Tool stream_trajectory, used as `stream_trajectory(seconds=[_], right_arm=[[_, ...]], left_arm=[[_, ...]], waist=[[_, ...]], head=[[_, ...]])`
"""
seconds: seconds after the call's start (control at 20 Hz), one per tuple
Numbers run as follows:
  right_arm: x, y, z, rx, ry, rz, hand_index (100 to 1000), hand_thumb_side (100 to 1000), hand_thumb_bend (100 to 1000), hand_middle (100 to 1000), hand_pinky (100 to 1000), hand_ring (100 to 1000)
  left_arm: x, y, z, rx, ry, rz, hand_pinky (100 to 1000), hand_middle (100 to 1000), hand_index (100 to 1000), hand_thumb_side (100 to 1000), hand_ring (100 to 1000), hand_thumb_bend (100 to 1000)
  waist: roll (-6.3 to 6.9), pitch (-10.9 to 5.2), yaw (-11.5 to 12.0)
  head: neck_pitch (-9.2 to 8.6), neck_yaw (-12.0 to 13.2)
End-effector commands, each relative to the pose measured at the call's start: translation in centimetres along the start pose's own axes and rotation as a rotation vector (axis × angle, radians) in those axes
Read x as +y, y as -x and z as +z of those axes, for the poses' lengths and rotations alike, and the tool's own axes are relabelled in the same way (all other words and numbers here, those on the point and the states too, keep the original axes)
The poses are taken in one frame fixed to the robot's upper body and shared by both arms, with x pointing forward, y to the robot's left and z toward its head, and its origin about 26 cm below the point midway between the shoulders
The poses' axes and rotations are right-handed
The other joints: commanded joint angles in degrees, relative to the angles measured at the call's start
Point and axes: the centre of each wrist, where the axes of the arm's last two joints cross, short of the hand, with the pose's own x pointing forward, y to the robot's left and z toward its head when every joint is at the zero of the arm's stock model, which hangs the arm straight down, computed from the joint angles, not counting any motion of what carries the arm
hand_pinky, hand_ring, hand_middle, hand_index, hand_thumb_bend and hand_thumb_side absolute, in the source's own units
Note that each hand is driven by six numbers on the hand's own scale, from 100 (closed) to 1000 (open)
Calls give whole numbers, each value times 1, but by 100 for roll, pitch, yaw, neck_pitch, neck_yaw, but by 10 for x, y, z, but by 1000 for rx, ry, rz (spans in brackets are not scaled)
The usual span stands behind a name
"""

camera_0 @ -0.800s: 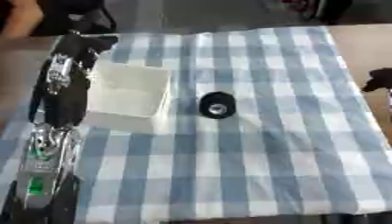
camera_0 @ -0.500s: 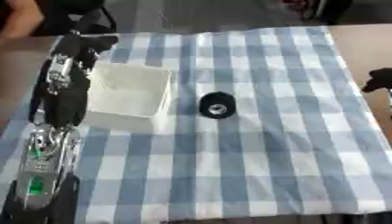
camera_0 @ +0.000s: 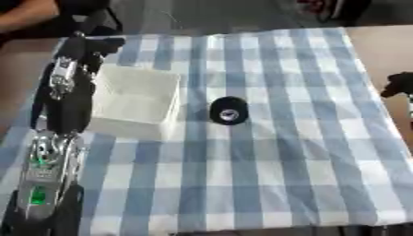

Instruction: Pick up objects on the table and place them in the box.

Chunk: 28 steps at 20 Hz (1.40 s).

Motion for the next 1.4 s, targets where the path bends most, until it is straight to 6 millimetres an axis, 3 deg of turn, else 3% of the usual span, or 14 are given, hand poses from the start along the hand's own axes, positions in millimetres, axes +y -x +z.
stream_trajectory(seconds=[0.05, 0.85, 0.9, 1.25, 1.4], right_arm=[[-14, -2, -12, -65, -64, 90, 680, 781, 100, 531, 896, 549], [10, 42, -43, -66, -320, 144, 718, 776, 100, 567, 910, 558], [12, 44, -45, -68, -333, 149, 728, 774, 179, 577, 913, 565], [20, 56, -59, -76, -402, 173, 744, 776, 204, 589, 916, 570], [23, 61, -63, -77, -428, 183, 808, 775, 304, 619, 920, 580]], left_arm=[[0, -5, -7, -29, 13, 1, 904, 946, 646, 939, 730, 100], [-4, -3, -6, -24, 26, 16, 906, 948, 644, 941, 731, 100], [-4, -3, -6, -24, 26, 17, 906, 948, 644, 940, 731, 100], [-5, -2, -6, -22, 30, 25, 906, 948, 644, 940, 732, 100], [-6, -2, -6, -22, 32, 27, 906, 949, 643, 941, 732, 100]], waist=[[-20, -76, 32], [4, -96, 133], [7, -101, 139], [29, -123, 174], [32, -124, 186]], head=[[-60, -39], [-63, -139], [-63, -146], [-61, -187], [-59, -192]])
